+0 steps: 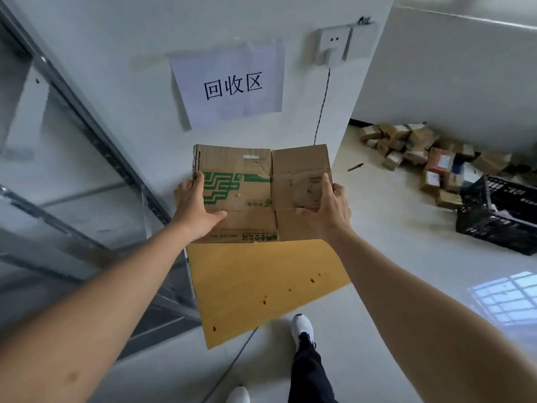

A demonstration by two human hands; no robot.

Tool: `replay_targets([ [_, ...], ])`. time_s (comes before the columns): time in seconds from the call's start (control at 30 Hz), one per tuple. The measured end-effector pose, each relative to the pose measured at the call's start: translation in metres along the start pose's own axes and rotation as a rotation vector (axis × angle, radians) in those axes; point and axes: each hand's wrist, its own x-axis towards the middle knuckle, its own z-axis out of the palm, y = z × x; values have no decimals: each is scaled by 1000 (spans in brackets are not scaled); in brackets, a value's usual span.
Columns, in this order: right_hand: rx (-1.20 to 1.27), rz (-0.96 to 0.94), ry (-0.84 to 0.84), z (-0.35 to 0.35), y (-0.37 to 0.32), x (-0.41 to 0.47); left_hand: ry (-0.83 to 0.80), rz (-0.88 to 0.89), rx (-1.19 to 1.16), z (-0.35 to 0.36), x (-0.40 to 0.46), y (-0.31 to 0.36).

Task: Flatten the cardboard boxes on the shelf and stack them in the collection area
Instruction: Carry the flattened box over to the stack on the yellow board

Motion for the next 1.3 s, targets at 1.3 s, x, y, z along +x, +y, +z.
replay_targets([
  [1.3,-370,-478,-505,175,5,259,-83,-206,394,172,181,-50],
])
